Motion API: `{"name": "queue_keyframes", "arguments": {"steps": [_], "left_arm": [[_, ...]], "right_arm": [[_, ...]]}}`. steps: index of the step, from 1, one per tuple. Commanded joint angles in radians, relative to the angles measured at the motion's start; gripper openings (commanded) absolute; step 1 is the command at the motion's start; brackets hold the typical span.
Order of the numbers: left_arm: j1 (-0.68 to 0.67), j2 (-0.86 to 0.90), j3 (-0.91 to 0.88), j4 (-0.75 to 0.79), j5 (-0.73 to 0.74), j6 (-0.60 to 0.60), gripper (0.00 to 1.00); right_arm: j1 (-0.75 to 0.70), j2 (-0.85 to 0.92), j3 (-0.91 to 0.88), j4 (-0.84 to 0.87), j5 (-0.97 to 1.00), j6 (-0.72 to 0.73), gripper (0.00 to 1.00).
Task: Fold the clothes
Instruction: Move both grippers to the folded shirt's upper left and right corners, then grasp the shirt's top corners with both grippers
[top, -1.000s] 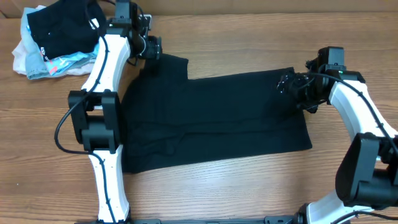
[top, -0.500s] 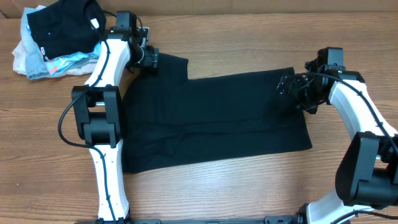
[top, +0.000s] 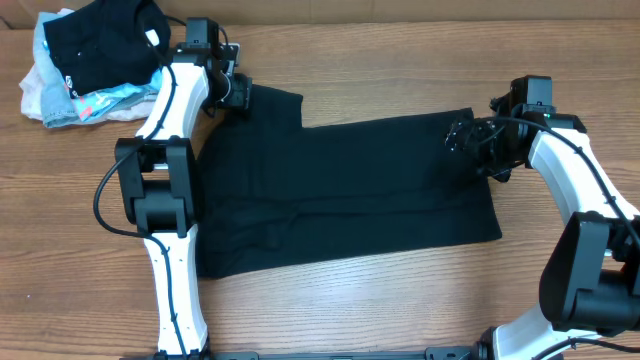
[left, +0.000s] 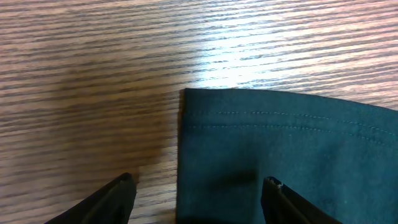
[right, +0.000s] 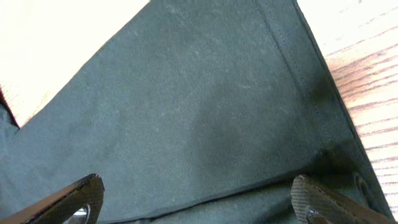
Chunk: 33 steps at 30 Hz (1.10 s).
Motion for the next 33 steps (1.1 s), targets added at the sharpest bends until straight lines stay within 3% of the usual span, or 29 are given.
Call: {"name": "queue_keyframes", "arguments": {"steps": [1,15,21,22,25,26,29,33], "left_arm": [[-0.005,0.016,0.003,0.001,-0.007,0.023,0.67],[-0.006,0.016,-0.048,-0.006,-0.006,0.023,0.67],[-0.006,0.016,-0.093,0.013,-0.007,0.024,0.72],[-0.006,0.016,-0.093,0.016,-0.007,0.024,0.69],[-0.006,0.016,-0.093,0.026,-0.007,0.023,0.30],[-0.006,0.016,-0.093,0.032,-0.007,0.021,0.22],[-0.006,0.016,-0.093,0.051,-0.007,0.015,0.26],[-0.006,0.016,-0.093,0.069,-0.007,0.014,0.20]], "right_arm": [[0.000,-0.002,0.019,0.006,0.003,-0.006,1.00],[0.000,-0.002,0.019,0.042,0.003,-0.007,1.00],[0.000,-0.002,0.020,0.109,0.003,-0.038,1.00],[0.000,-0.002,0.020,0.123,0.008,-0.048,1.00],[0.000,-0.002,0.020,0.192,0.035,-0.064,1.00],[0.000,-0.002,0.020,0.220,0.046,-0.064,1.00],[0.000,-0.002,0.020,0.308,0.060,-0.111,1.00],[0.004,0.006,0.020,0.373,0.198,-0.113,1.00]]}}
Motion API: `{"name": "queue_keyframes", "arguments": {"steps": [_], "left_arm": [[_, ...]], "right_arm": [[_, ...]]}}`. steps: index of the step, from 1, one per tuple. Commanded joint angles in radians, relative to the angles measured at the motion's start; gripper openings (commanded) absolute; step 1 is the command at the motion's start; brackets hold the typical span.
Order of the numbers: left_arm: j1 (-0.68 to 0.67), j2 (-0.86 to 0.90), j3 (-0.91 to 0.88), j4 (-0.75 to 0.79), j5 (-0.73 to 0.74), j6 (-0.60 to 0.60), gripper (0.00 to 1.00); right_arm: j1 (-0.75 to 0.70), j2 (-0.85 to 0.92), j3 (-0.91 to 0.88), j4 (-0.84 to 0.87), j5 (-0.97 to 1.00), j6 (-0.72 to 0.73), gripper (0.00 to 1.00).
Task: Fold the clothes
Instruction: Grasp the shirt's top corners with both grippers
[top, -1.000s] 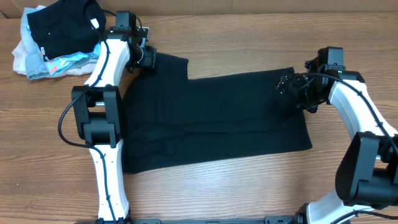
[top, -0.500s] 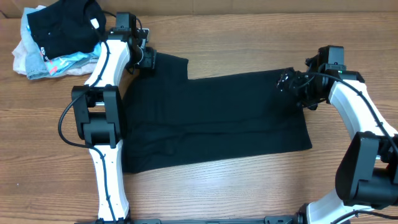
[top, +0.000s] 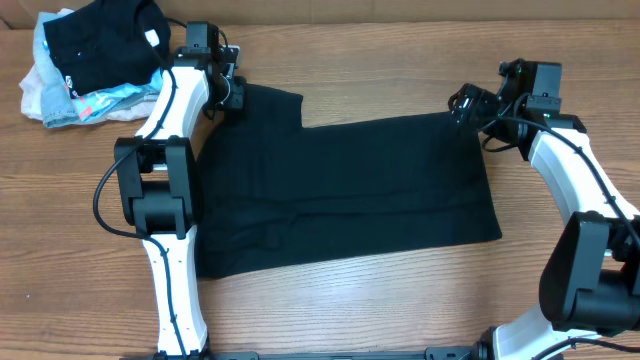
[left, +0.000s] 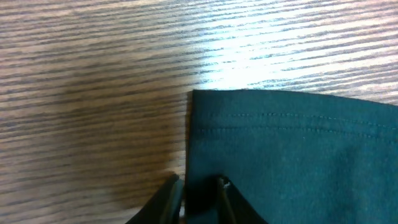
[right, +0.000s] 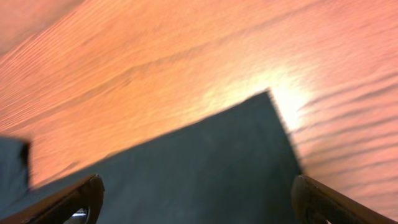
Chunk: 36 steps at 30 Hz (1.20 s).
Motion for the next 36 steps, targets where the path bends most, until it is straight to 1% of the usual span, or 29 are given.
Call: {"name": "queue_keyframes", "arguments": {"steps": [1,3,7,9,11,12,20,27,28,29,32,35,36], "left_arm": [[-0.005,0.030,-0.032,0.004,0.007,-0.011,0.20],[-0.005,0.030,-0.032,0.011,0.007,-0.028,0.19],[-0.006,0.030,-0.032,0.029,0.008,-0.060,0.14],[-0.006,0.030,-0.032,0.031,0.007,-0.081,0.15],[-0.006,0.030,-0.032,0.030,0.008,-0.086,0.14],[-0.006,0.030,-0.032,0.030,0.008,-0.086,0.13],[-0.006,0.030,-0.032,0.029,0.008,-0.088,0.12],[-0.006,0.030,-0.032,0.029,0.008,-0.088,0.12],[-0.006,0.030,-0.032,0.029,0.008,-0.088,0.12],[-0.006,0.030,-0.032,0.029,0.008,-0.088,0.12],[-0.006,0.030,-0.032,0.030,0.008,-0.088,0.10],[-0.006,0.030,-0.032,0.030,0.008,-0.088,0.11],[-0.006,0.030,-0.033,0.030,0.008,-0.088,0.11]], "right_arm": [[0.004,0.011,0.020,0.031,0.123,-0.033,1.00],[0.004,0.026,0.020,0.052,0.126,-0.050,1.00],[0.004,0.072,0.020,0.095,0.122,-0.051,1.00],[0.004,0.097,0.020,0.109,0.122,-0.050,0.96],[0.005,0.126,0.020,0.121,0.122,-0.050,0.90],[0.006,0.140,0.020,0.128,0.118,-0.050,0.89],[0.030,0.243,0.020,0.207,0.116,-0.054,0.89],[0.043,0.312,0.020,0.224,0.186,-0.058,0.87],[0.043,0.316,0.020,0.224,0.187,-0.059,0.85],[0.043,0.318,0.020,0.227,0.186,-0.066,0.81],[0.043,0.318,0.020,0.231,0.187,-0.080,0.49],[0.043,0.318,0.020,0.231,0.196,-0.080,0.42],[0.043,0.318,0.020,0.231,0.200,-0.080,0.38]]}}
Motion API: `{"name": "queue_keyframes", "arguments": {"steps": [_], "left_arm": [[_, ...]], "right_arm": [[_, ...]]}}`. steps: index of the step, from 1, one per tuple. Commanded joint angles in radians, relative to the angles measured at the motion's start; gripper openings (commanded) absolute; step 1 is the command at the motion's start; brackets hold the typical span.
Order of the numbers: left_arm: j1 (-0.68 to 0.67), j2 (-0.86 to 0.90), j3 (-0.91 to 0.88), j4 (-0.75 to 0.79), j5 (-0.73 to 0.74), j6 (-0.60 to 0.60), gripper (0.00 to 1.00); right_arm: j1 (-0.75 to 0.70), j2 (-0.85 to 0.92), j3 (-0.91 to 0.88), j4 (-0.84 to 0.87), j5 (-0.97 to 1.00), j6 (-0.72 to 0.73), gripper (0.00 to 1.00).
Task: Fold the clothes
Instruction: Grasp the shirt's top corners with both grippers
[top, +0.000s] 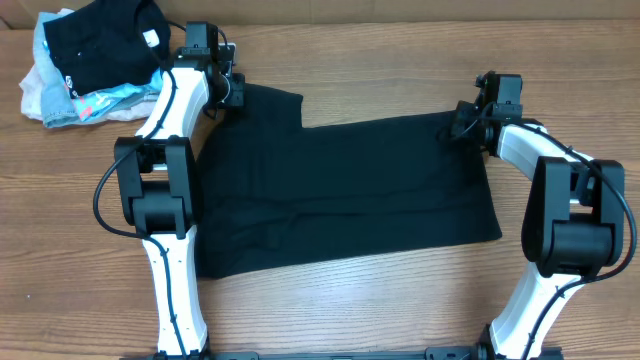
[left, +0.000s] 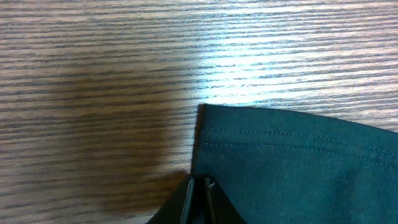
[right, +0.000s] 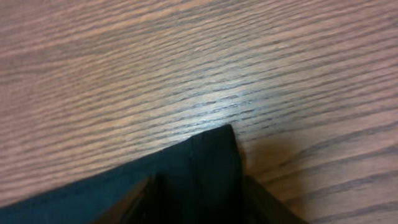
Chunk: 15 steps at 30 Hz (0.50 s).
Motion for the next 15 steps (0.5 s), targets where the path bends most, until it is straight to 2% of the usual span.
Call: {"name": "queue_keyframes", "arguments": {"steps": [1,3,4,7,12,15], "left_arm": [[-0.006,0.030,-0.024,-0.007,0.007,-0.010,0.11],[-0.006,0.030,-0.024,-0.007,0.008,-0.010,0.10],[-0.006,0.030,-0.024,-0.007,0.008,-0.010,0.05],[-0.006,0.023,-0.016,-0.023,0.008,-0.008,0.04],[-0.005,-0.026,0.038,-0.133,0.008,-0.006,0.04],[-0.006,-0.082,0.063,-0.212,0.008,-0.006,0.04]], "right_arm": [[0.000,0.026,0.006,-0.001,0.018,-0.003,0.34],[0.000,0.026,0.007,-0.001,0.020,-0.003,0.26],[0.000,0.026,0.009,-0.003,0.024,-0.002,0.22],[-0.002,0.025,0.039,-0.049,0.049,-0.002,0.13],[-0.017,0.025,0.184,-0.243,0.051,0.016,0.04],[-0.028,0.025,0.304,-0.389,0.051,0.051,0.04]]}}
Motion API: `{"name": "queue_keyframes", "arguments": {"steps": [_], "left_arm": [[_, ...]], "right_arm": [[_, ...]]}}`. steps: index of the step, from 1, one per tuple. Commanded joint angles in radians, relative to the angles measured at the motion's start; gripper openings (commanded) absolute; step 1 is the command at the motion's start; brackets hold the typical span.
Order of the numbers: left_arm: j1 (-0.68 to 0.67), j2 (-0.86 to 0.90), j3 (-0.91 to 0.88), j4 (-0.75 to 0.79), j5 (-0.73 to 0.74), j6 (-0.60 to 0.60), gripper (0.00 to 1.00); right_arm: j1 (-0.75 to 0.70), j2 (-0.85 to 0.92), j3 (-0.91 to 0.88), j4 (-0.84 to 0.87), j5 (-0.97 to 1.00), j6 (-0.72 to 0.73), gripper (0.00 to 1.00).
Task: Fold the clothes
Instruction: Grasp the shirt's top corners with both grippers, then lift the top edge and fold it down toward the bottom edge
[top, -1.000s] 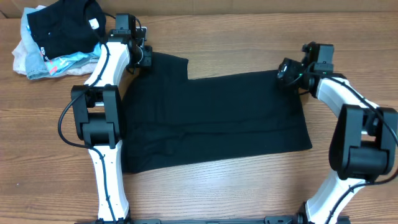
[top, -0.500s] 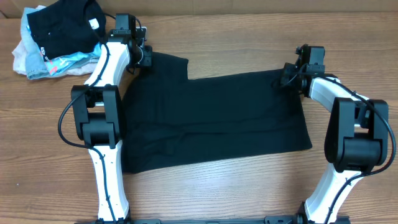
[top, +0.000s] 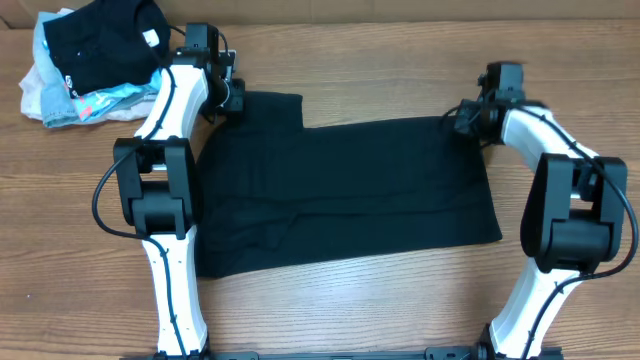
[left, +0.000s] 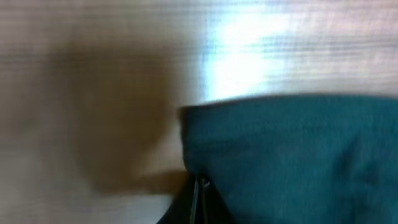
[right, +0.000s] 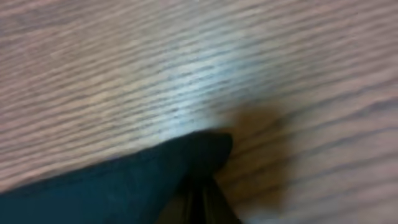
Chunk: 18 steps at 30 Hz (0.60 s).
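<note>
A black garment (top: 340, 195) lies spread flat on the wooden table (top: 400, 60). My left gripper (top: 232, 98) is shut on its far left corner; the blurred left wrist view shows the dark green-black cloth (left: 292, 155) pinched between the closed fingertips (left: 198, 193). My right gripper (top: 465, 118) is shut on the far right corner, and the right wrist view shows that corner (right: 199, 149) clamped just above the closed jaws.
A heap of other clothes (top: 90, 60), black on top of pale blue and white, sits at the far left corner of the table. Both arm bases (top: 170, 300) stand along the near edge, at left and right.
Both wrist views are now blurred by motion. The right gripper's fingers, spread around the right corner before, are now pinched together on it. The left gripper stays shut on the left corner.
First both grippers were open, the left straddling the far left corner, the right over the cloth's right part. Then the left fingers had nearly closed on the corner while the right stood open at the far right corner. Both have since shut on their corners.
</note>
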Motion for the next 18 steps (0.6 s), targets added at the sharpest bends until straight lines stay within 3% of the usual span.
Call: {"name": "queue_keyframes", "arguments": {"steps": [1,7,18], "left_arm": [[-0.005,-0.095,0.038,-0.056,0.004,-0.003,0.04],[-0.005,-0.261,0.039,-0.171,0.004,-0.038,0.04],[-0.005,-0.410,0.039,-0.458,0.036,-0.056,0.04]], "right_arm": [[-0.023,-0.002,0.148,-0.093,0.012,0.045,0.04],[-0.028,-0.002,0.305,-0.365,-0.005,0.047,0.04],[-0.028,-0.002,0.336,-0.522,-0.005,0.046,0.04]]}}
